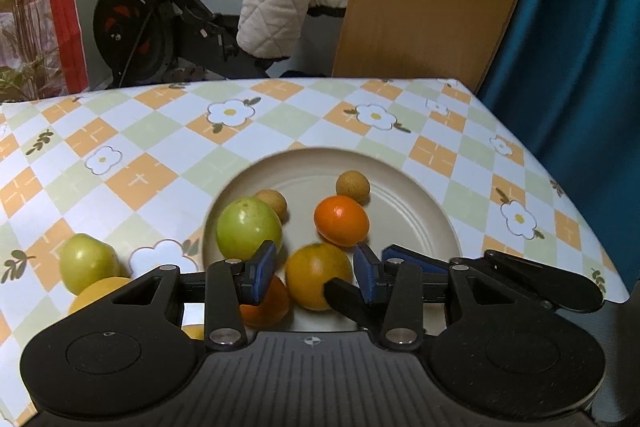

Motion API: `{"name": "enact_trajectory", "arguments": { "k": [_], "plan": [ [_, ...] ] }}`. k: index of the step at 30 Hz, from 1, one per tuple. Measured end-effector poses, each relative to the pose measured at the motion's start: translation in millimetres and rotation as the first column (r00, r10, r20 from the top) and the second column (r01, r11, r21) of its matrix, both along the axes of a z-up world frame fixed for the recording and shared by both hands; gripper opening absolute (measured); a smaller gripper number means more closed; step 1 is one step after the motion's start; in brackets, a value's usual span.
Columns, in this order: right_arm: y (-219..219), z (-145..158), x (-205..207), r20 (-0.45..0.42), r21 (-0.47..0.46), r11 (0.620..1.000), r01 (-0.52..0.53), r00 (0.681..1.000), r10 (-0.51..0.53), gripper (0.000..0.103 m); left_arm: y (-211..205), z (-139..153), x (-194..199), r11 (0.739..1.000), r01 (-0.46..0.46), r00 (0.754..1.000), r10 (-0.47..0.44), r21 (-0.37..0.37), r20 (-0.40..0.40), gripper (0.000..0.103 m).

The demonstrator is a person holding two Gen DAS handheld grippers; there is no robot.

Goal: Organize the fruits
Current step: 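Carry the orange onto the plate and open the left tool, then move the left tool down to a dark orange beside the lemons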

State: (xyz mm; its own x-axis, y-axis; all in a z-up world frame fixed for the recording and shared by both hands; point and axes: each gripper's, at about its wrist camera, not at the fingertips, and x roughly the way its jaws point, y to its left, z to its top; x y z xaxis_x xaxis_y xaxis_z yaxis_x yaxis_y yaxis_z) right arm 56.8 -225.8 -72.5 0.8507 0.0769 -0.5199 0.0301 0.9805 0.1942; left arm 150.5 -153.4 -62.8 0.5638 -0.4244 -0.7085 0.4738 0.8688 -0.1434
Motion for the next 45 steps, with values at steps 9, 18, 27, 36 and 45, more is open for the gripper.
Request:
{"name": "enact_trajectory", "arguments": {
  "k": [9,18,27,36,45],
  "plan": [
    [20.0,16.1,-17.3,0.021,-0.028,0.999,-0.037,0.999,0.037,0.040,36.4,25.3,-21.3,0.999,-0.012,0.998,0.014,-0.038,0.060,0.045],
    [51.6,25.6,-26.3,0.010,-0.060,0.993,-0.098,0.995,0.098,0.040,103.9,36.3,-41.6,0.998,-0.052,0.994,0.055,-0.038,0.096,0.045],
    [91.4,32.2,-26.7,0.004,-0.077,0.979,-0.191,0.981,0.192,0.040,164.9,35.7,-47.0,0.990,-0.128,0.988,0.132,-0.050,0.075,0.045],
    [129.1,30.9,-19.7,-0.036,-0.117,0.955,-0.272,0.962,0.270,0.040,181.5,20.4,-47.7,0.986,-0.144,0.988,0.148,-0.088,0.039,0.045],
    [162.8,22.6,-3.5,-0.089,-0.168,0.923,-0.347,0.938,0.336,0.040,196.4,6.7,-47.1,0.978,-0.163,0.986,0.166,-0.128,0.014,0.045]
  ]
}}
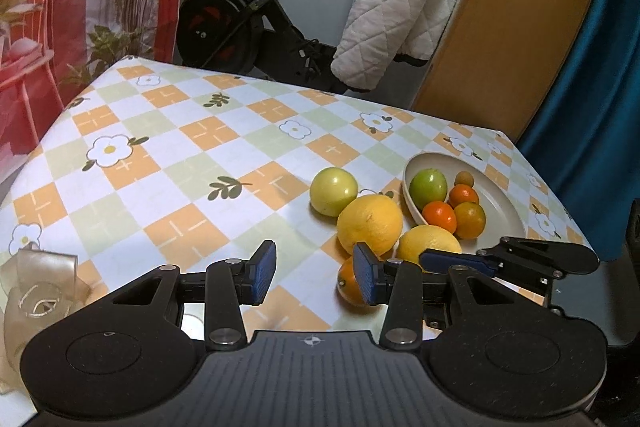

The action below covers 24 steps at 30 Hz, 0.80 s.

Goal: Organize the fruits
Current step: 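Move the left tool down to a dark orange beside the lemons, then close the left tool on the dark orange and lift it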

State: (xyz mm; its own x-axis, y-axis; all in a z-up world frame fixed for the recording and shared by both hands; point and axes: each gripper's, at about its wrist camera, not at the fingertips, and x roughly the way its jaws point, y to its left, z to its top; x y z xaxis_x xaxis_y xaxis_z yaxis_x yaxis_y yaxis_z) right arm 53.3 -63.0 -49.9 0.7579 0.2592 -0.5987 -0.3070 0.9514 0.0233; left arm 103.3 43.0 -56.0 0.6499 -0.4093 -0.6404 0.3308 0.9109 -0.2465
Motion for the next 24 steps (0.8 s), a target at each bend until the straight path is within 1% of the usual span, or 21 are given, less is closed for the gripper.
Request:
{"name": "enact_trajectory", "arguments": {
  "k": [4,8,14,18,24],
  "plan": [
    [8.1,-4.4,6.0,-0.012,-0.030,0.999,-0.017,1.000,0.017,0.040,2.4,-6.1,0.5,1.000,-0.001,1.000,0.001,-0.006,-0.006,0.045],
    [10.8,-11.7,11.6,-0.038,-0.049,0.999,-0.013,0.999,0.011,0.040,0.3,-9.2,3.7,1.000,0.002,1.000,-0.002,-0.032,-0.013,0.045],
    [18.1,-19.9,18.6,-0.054,-0.078,0.997,-0.020,0.998,0.016,0.040,-14.6,-16.8,7.3,0.998,0.048,0.998,-0.049,-0.042,-0.028,0.045],
    [19.3,-24.2,22.9,-0.062,-0.081,0.997,-0.012,0.998,0.007,0.040,-23.6,-23.9,8.8,0.996,0.078,0.996,-0.080,-0.043,-0.047,0.045],
    [18.4,-28.3,24.6,-0.059,-0.072,0.997,-0.012,0.998,0.008,0.039,-30.7,-34.2,11.5,0.995,0.088,0.993,-0.091,-0.040,-0.073,0.045]
  ]
}}
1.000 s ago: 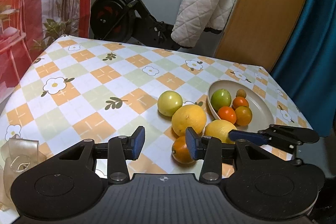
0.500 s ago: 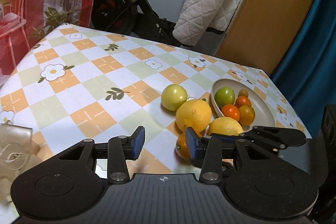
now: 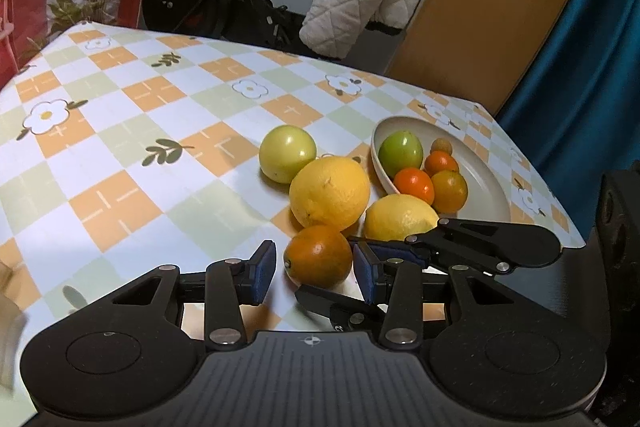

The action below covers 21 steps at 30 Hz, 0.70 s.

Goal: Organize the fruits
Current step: 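Close the left tool on the dark orange and lift it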

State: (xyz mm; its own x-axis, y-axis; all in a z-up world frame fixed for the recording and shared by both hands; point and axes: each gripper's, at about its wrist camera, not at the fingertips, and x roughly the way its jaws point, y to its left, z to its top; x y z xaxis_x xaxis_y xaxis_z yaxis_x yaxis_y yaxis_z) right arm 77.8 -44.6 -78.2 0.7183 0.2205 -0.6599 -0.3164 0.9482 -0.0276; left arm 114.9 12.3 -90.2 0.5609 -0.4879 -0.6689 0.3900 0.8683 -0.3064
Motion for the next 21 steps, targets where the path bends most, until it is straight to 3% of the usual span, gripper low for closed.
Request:
{"name": "enact_trajectory", "arguments": {
  "k": [13,21],
  "plan": [
    [1.1,-0.8,-0.6,0.024,0.006,1.000,-0.003,1.000,0.003,0.039,2.9,-10.0,15.0,0.999,-0.015,0.999,0.014,-0.042,-0.029,0.045],
    [2.2,-1.1,-2.1,0.027,0.007,1.000,-0.001,1.000,0.001,0.039,-0.4,-10.3,6.4,1.000,-0.001,1.000,0.001,-0.028,-0.001,0.043]
  ]
}}
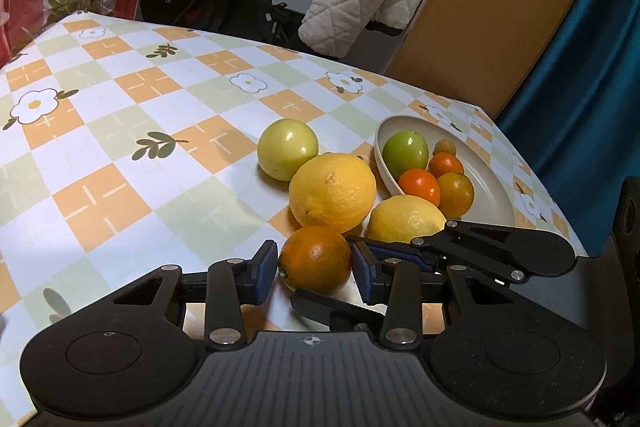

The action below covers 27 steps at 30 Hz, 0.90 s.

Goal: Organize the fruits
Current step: 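Close the left tool on the dark orange and lift it, then carry the dark orange onto the plate and open the left tool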

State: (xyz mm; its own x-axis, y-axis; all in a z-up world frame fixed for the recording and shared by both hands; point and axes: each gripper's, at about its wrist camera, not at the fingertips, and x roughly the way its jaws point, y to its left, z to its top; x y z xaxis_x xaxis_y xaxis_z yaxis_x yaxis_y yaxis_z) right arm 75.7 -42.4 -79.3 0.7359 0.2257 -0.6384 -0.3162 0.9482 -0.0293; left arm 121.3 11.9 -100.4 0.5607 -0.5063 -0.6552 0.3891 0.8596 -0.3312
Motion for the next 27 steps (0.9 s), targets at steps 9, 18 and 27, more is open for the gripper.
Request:
{"name": "enact_trajectory", "arguments": {
  "k": [9,18,27],
  "plan": [
    [-5.7,7.2,-10.5,0.020,0.023,1.000,0.004,1.000,-0.004,0.039,-5.7,8.8,-11.9,1.000,-0.004,0.999,0.004,0.018,0.038,0.043],
    [-7.3,23.2,-24.9,0.084,0.032,0.999,-0.007,0.996,0.004,0.038,-7.3,27.9,-23.3,1.000,-0.029,0.997,0.028,0.011,0.075,0.043],
    [-26.9,39.0,-38.6,0.145,0.072,0.997,0.024,0.989,-0.034,0.038,-31.5,49.7,-28.9,0.999,-0.019,0.994,0.015,0.032,0.112,0.043]
  ]
}}
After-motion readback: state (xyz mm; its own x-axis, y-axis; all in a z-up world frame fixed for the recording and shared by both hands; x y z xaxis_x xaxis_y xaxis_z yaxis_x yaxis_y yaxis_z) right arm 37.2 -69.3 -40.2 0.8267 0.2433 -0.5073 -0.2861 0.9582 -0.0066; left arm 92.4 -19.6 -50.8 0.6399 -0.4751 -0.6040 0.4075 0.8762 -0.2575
